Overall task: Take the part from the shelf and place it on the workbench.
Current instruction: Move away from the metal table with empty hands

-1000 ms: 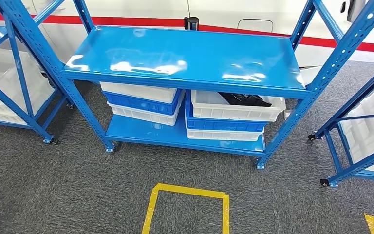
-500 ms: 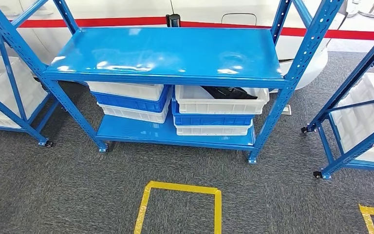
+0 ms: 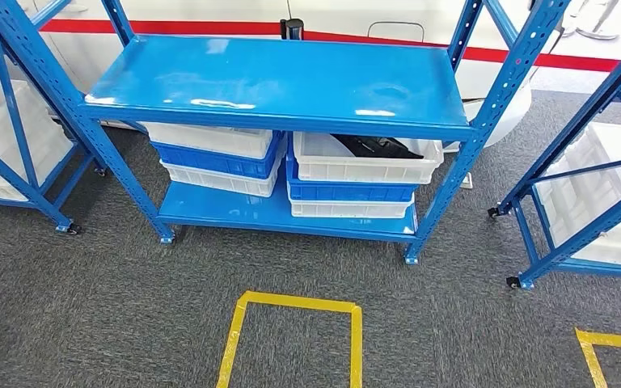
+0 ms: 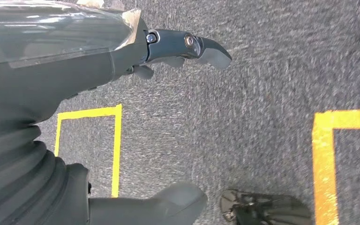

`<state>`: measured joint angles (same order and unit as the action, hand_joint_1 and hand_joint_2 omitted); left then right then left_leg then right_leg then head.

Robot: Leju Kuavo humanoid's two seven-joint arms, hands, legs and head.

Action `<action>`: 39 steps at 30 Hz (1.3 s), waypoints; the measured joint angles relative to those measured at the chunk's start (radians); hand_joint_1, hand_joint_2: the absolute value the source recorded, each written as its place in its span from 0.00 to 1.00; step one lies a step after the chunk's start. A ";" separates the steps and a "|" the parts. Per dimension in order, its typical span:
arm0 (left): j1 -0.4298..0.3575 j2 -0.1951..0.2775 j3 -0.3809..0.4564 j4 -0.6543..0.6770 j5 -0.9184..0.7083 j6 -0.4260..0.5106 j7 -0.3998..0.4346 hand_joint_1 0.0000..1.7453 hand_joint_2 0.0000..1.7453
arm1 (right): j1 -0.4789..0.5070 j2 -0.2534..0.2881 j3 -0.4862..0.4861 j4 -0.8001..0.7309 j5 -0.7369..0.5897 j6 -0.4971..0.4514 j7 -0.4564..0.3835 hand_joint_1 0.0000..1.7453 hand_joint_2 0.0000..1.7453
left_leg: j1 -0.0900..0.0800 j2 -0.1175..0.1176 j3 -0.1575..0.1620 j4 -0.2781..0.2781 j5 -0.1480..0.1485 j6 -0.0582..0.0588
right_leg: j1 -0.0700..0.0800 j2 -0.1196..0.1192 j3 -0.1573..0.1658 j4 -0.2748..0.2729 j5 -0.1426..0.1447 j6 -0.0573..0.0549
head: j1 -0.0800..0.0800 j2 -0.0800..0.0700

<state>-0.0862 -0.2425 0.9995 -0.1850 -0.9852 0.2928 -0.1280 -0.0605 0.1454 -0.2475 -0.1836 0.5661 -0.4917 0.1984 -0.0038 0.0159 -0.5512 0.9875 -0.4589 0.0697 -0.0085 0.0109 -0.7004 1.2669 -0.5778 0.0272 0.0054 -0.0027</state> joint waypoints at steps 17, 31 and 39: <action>0.002 -0.001 0.006 0.000 0.030 0.017 -0.043 0.00 1.00 | 0.004 -0.003 0.000 0.000 0.018 0.000 -0.006 0.00 0.00 | 0.020 -0.011 -0.126 0.283 -0.128 -0.075 | -0.019 -0.010 0.175 -0.275 0.092 -0.021 | -0.008 0.000; 0.002 -0.003 0.025 0.001 0.047 0.037 -0.052 0.00 1.00 | -0.001 -0.003 0.009 0.000 0.037 0.000 -0.015 0.00 1.00 | 0.000 -0.022 0.014 0.015 -0.024 -0.044 | -0.014 -0.008 0.158 -0.283 0.107 0.018 | -0.007 0.000; 0.010 0.006 0.002 -0.001 0.070 0.034 -0.026 0.00 1.00 | 0.005 -0.006 0.026 -0.002 0.024 0.034 -0.031 0.00 1.00 | -0.004 -0.022 0.009 0.016 -0.020 -0.038 | -0.018 -0.008 0.161 -0.285 0.113 0.027 | -0.007 0.000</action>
<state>-0.0765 -0.2365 1.0013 -0.1859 -0.9156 0.3267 -0.1536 -0.0551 0.1391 -0.2214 -0.1855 0.5900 -0.4574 0.1672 -0.0080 -0.0056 -0.5424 1.0037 -0.4788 0.0319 -0.0266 0.0030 -0.5392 0.9816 -0.4645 0.0541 -0.0017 -0.0027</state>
